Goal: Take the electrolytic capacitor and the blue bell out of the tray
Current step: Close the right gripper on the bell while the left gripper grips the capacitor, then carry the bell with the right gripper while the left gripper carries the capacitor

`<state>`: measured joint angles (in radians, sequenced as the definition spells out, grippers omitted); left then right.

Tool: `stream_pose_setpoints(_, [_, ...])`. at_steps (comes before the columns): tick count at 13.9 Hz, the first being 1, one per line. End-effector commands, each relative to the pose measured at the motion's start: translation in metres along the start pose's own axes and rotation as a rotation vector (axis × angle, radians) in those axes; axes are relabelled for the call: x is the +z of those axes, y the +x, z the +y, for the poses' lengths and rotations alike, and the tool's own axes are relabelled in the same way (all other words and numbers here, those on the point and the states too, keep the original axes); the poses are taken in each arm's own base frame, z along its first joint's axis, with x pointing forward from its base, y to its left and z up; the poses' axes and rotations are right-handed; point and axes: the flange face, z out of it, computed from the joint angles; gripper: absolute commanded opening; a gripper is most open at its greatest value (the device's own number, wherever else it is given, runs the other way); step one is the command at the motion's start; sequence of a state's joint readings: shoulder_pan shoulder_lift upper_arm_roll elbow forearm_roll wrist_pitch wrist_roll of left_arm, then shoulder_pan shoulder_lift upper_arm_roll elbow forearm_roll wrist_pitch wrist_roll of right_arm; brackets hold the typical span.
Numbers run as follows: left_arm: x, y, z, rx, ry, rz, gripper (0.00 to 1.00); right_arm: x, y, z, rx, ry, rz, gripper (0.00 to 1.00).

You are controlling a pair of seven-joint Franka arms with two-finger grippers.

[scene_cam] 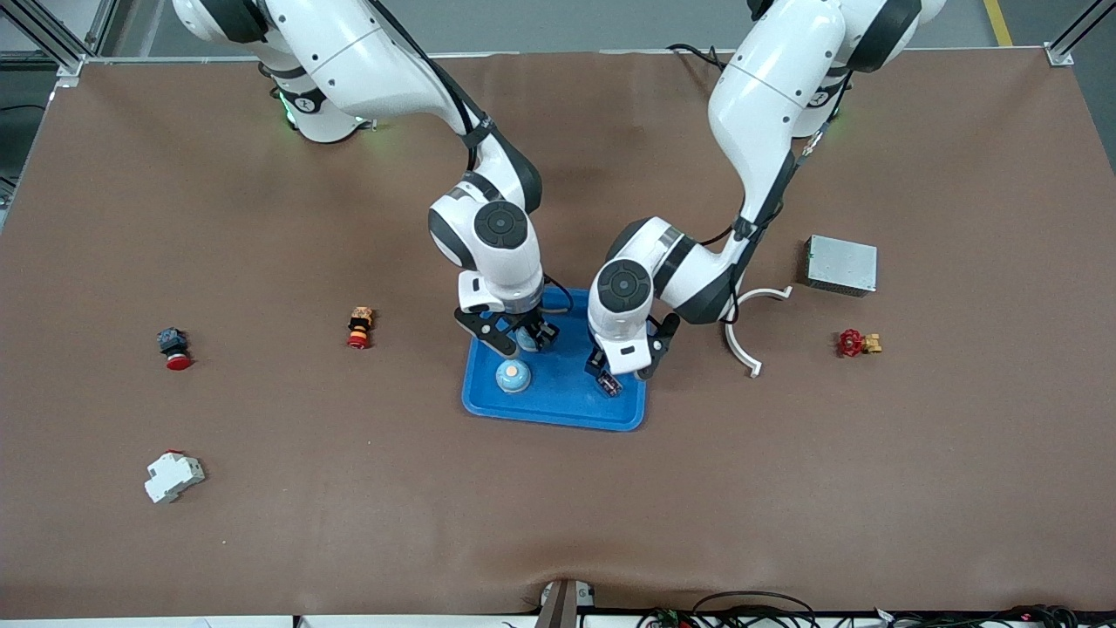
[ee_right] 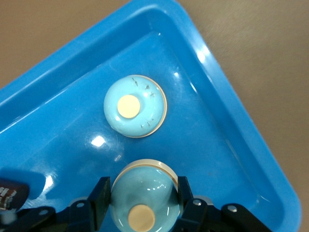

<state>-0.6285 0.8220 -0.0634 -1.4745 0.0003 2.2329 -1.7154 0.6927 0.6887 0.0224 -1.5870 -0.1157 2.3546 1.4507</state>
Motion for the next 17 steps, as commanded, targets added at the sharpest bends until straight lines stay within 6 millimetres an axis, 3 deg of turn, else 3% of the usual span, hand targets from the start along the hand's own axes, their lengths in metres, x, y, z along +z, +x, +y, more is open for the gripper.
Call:
stream_pose_setpoints(1, [0.002, -0.008, -0.004, -0.001, 0.004, 0.023, 1.00, -0.029, 0.016, -0.010, -0.017, -0.051, 0.018, 0.00])
stream_pose_setpoints(2, [0.002, -0.008, -0.004, 0.001, 0.004, 0.023, 1.00, -0.032, 0.022, -0.008, -0.052, -0.061, 0.015, 0.00])
stream_pose_setpoints(5, [0.001, -0.008, -0.004, 0.002, 0.002, 0.024, 1.00, -0.071, 0.062, 0.008, -0.130, -0.092, 0.008, 0.00])
stream_pose_setpoints(7, [0.001, -0.007, -0.005, -0.002, 0.004, 0.023, 0.54, -0.090, 0.089, 0.021, -0.178, -0.110, 0.000, 0.00])
stream_pose_setpoints(9, [-0.002, -0.006, -0.004, -0.005, -0.001, 0.022, 0.23, -0.109, 0.123, 0.046, -0.219, -0.102, 0.003, 0.00])
stream_pose_setpoints(11, [-0.005, -0.005, -0.003, -0.001, -0.005, 0.020, 0.00, -0.132, 0.172, 0.080, -0.294, -0.093, 0.003, 0.00])
stream_pose_setpoints(15, [-0.030, -0.002, 0.000, 0.003, -0.038, 0.011, 0.00, -0.153, 0.253, 0.158, -0.422, -0.080, -0.031, 0.00])
stream_pose_setpoints(17, [-0.058, 0.003, -0.003, 0.053, -0.034, 0.005, 0.00, -0.151, 0.292, 0.201, -0.449, -0.040, -0.083, 0.00])
